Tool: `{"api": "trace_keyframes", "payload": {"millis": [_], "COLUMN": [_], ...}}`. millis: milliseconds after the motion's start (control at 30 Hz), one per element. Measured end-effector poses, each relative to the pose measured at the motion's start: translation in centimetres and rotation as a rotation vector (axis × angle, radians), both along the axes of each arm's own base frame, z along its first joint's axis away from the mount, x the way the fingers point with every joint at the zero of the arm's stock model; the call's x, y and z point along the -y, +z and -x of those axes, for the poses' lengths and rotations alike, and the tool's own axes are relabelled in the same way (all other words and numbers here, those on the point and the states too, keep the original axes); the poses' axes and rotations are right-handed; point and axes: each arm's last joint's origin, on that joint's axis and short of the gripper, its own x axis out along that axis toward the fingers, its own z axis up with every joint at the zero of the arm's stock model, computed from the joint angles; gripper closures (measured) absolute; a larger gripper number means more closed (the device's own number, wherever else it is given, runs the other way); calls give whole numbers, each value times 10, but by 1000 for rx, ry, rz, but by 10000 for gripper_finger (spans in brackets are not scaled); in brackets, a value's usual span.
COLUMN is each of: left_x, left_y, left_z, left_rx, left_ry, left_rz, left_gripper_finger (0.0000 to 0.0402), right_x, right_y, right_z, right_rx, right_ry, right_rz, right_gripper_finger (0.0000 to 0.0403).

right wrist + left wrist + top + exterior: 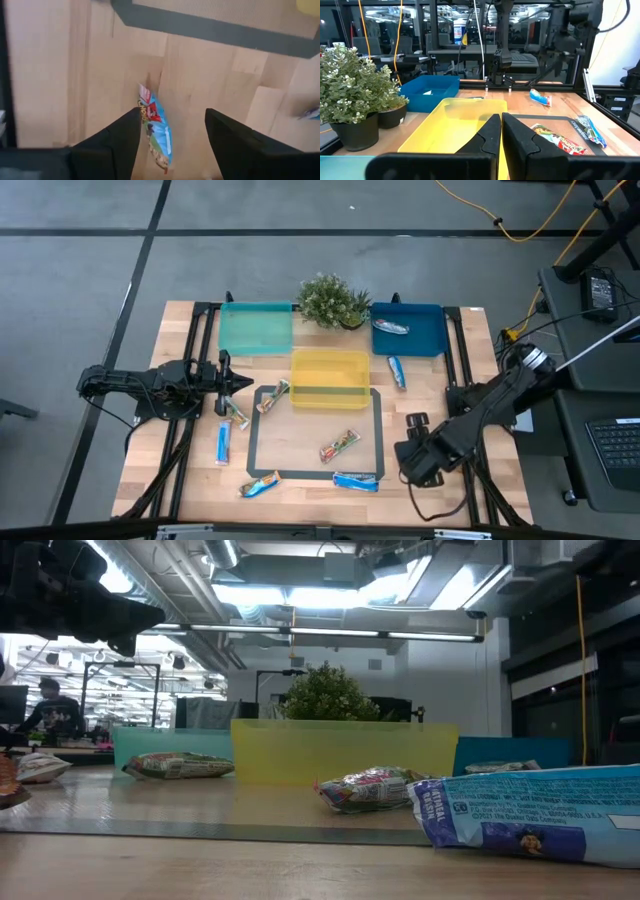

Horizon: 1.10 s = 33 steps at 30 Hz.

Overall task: Pick and place Granola Bars by type
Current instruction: Put the red granola bar into the blue bin

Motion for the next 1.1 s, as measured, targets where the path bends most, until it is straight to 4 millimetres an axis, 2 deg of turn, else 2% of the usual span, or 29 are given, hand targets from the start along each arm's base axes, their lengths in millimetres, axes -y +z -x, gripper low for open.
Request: {"api": "trace_keyframes", "payload": {"millis": [333, 467, 633, 800, 1000, 1100], "left_x": [0, 0, 0, 0, 0, 0], "left_y": [0, 0, 0, 0, 0, 0], "left_z": [0, 0, 0, 0, 0, 0], "left_rx": [0, 0, 0, 0, 0, 0], "left_ry": [0, 0, 0, 0, 0, 0], "left_rz": [0, 0, 0, 0, 0, 0], "left_gripper_finger": [390, 391, 393, 390, 389, 391], "right_x": [-12, -18, -20, -8, -4, -4], "right_y": [-9, -12, -44, -77, -100, -105], "right_z": [0, 6, 19, 33, 38, 38], "right_rx": [-1, 8, -17, -63, -49, -46], "right_ry": [-122, -154, -165, -202, -205, -204], "right_rz": [-17, -25, -23, 22, -29, -57], "right_gripper_finger": [108, 100, 99, 99, 99, 99]}}
